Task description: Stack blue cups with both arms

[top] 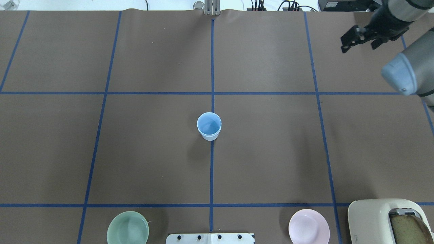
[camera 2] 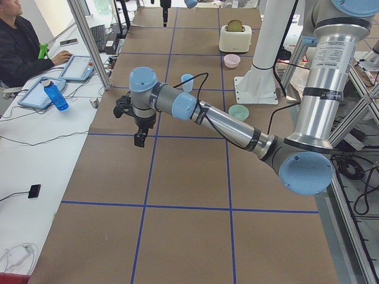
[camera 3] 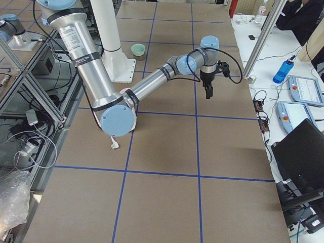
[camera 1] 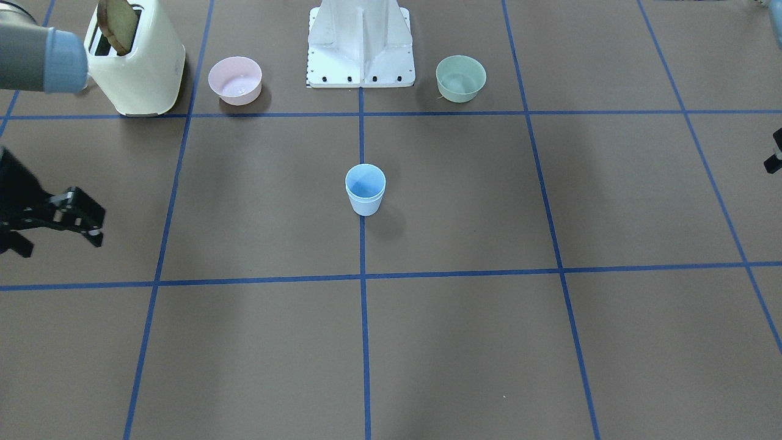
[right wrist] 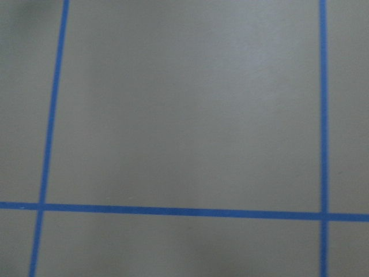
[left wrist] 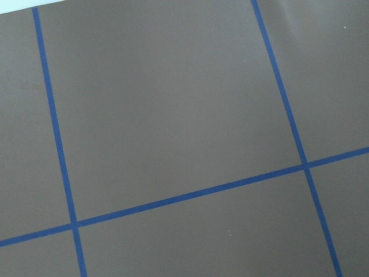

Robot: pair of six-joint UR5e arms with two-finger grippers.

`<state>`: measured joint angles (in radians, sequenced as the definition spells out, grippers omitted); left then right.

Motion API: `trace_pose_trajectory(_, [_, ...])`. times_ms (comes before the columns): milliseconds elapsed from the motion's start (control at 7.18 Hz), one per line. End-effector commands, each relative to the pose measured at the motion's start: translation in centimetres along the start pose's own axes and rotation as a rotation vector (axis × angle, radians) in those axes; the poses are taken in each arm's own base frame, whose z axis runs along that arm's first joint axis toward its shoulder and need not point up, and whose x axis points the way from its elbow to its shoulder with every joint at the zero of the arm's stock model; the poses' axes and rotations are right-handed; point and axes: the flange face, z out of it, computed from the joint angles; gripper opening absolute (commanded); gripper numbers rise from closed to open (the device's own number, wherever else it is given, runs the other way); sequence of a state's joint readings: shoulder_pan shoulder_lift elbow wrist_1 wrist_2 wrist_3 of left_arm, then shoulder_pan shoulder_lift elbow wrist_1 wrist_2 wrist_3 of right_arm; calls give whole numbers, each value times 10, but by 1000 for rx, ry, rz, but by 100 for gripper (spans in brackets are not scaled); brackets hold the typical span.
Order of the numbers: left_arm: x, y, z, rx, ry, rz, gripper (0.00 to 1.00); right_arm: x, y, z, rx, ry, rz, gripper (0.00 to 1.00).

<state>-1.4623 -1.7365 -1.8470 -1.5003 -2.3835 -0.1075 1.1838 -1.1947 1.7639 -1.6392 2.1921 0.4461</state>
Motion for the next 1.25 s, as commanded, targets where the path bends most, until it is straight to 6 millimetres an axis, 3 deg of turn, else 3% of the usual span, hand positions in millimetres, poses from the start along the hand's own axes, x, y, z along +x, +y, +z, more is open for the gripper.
trace_pose_trajectory(0, [-23,11,-3,-1,-11,10,98,115,39,4,-43,39,-50,100])
trace_pose_trajectory(139, [-42,16,-9,3,-2,-2,98,139,50,2,-30,46,-56,100])
trace_pose_trajectory(278, [-68,38,-2,-13,42,-9,98,157,70,11,-13,43,-61,100])
trace_pose_trajectory(418, [-80,43,0,-18,43,13,98,162,75,14,-3,42,-72,100])
trace_pose_trajectory(557, [-100,62,2,-25,40,15,98,164,77,16,-7,43,-68,100])
trace_pose_trajectory(1114, [-129,83,11,-40,33,-7,98,158,70,13,-5,42,-60,100])
